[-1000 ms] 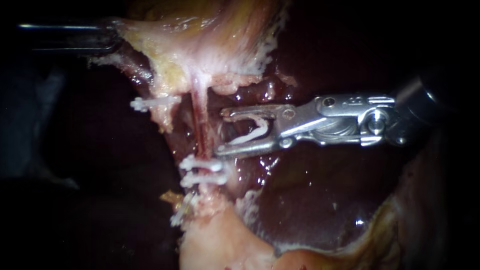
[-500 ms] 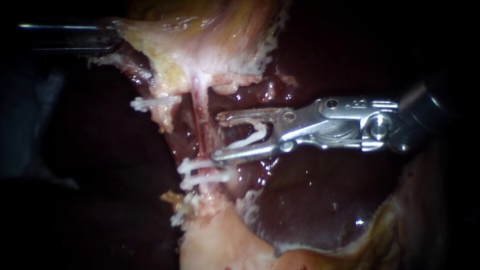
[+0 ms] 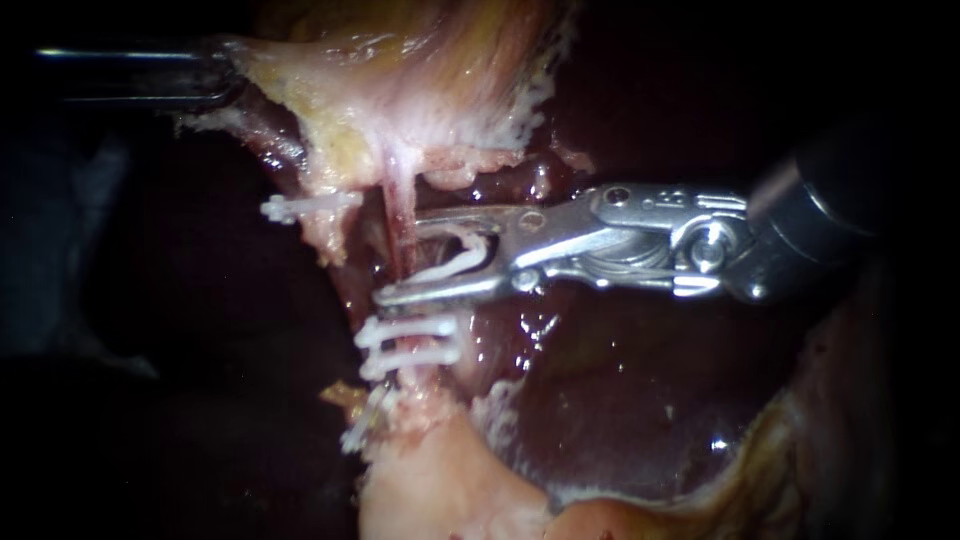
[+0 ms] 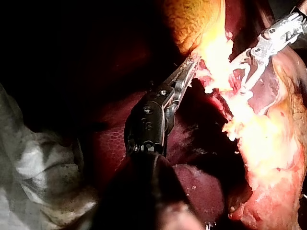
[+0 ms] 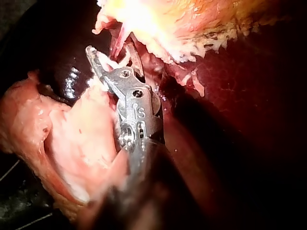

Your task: Clipping third clip right tube

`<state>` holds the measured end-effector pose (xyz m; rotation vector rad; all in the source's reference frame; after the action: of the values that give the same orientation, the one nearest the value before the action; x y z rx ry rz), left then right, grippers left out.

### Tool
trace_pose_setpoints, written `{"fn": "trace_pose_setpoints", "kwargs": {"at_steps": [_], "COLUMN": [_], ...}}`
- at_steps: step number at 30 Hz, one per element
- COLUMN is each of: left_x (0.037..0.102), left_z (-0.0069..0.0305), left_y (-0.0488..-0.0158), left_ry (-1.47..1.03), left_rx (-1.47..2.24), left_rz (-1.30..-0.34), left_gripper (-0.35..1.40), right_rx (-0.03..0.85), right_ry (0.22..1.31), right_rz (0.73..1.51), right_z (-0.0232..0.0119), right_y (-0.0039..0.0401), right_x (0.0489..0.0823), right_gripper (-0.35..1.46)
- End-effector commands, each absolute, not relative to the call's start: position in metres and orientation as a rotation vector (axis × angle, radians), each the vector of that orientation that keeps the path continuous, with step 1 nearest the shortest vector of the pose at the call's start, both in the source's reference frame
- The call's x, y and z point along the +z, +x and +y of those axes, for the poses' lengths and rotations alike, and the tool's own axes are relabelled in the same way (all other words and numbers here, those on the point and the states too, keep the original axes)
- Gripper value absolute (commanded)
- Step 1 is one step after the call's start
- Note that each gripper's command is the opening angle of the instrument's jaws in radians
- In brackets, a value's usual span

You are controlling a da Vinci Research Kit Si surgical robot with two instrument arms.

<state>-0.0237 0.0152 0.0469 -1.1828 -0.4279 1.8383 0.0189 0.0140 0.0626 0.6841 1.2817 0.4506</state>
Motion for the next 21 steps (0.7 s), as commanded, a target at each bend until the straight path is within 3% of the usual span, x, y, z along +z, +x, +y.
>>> {"fn": "trace_pose_setpoints", "kwargs": {"at_steps": [1,21], "left_x": [0.0470,0.0471], "left_z": [0.0152,0.0153], "left_y": [-0.0237,-0.0237], "left_ry": [-1.183,-1.183], "left_rx": [1.838,1.839], "left_rz": [-0.428,-0.428], "left_gripper": [-0.35,-0.35], "right_rx": [0.453,0.421], "right_ry": [0.687,0.759], "right_rz": [1.288,1.424], "right_z": [0.0140,0.0143], "right_y": [0.0191,0.0212], "right_x": [0.0626,0.0611], "right_gripper": [0.45,0.45]}}
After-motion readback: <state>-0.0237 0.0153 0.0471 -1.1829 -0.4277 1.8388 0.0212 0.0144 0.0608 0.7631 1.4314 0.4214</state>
